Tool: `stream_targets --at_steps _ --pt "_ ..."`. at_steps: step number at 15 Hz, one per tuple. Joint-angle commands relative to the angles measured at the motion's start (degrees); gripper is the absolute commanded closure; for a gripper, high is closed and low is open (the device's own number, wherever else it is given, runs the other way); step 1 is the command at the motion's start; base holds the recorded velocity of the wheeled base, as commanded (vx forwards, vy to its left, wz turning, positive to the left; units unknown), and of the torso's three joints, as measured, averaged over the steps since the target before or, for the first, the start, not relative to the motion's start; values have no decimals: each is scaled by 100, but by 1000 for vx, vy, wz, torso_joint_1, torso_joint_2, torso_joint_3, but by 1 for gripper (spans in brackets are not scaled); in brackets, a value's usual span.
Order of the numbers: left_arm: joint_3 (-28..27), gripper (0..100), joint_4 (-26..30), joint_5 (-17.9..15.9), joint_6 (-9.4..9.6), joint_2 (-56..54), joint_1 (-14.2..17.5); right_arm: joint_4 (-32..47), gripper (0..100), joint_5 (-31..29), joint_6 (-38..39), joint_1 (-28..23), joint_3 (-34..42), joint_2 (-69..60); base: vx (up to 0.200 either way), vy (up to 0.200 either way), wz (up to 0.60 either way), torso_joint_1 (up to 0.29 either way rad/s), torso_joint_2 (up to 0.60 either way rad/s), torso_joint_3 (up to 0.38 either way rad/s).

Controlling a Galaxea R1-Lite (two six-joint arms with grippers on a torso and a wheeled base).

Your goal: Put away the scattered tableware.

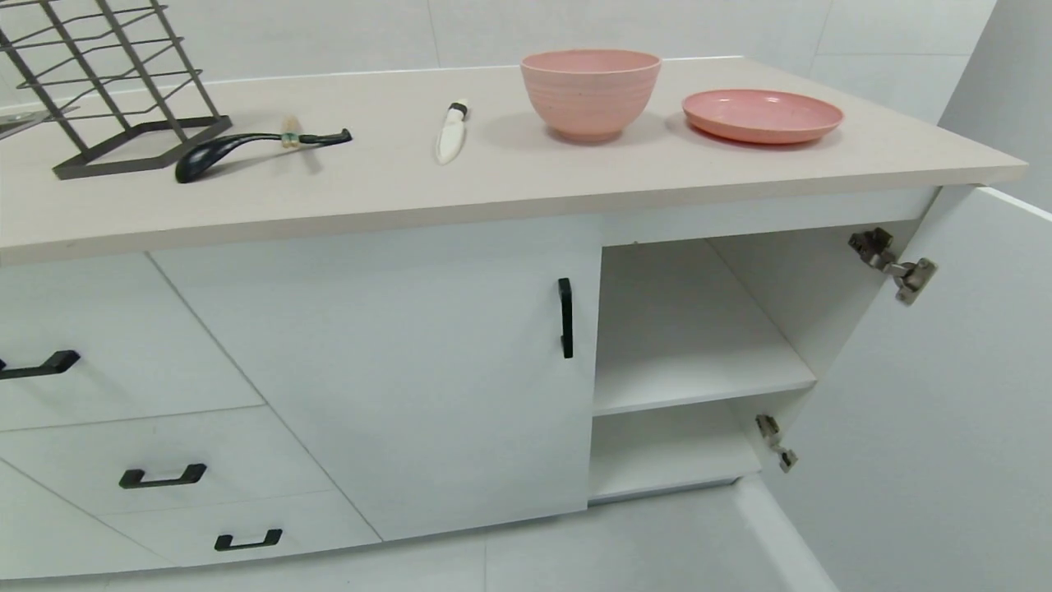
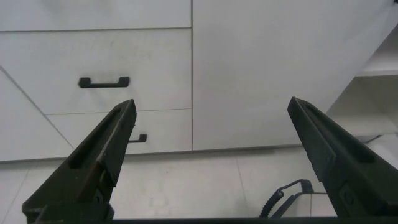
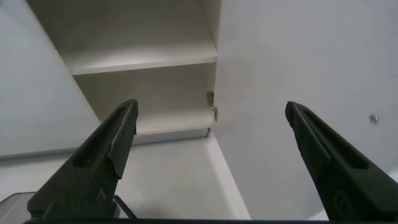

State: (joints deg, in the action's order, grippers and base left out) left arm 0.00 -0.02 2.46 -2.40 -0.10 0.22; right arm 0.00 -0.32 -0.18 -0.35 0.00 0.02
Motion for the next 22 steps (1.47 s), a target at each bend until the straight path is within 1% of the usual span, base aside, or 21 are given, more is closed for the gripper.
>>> stream_targets --at_steps 1,2,9,10,12,22 --pt "0 0 -6 26 -6 10 4 0 0 5 -26 0 0 -2 0 0 0 0 0 0" --pt "0 0 -6 79 -24 10 4 0 0 14 -17 -9 0 -2 0 0 0 0 0 0" --pt "0 0 -6 79 -41 10 4 9 0 5 -17 0 0 -2 0 0 0 0 0 0" --pt "0 0 -6 70 -24 10 4 9 0 5 -17 0 0 -2 0 200 0 2 -2 2" --pt "0 0 -6 79 -32 10 4 9 0 5 -8 0 0 -2 200 200 0 2 0 5" --pt "0 0 -6 79 -32 10 4 9 0 5 -17 0 0 6 0 0 0 0 0 0"
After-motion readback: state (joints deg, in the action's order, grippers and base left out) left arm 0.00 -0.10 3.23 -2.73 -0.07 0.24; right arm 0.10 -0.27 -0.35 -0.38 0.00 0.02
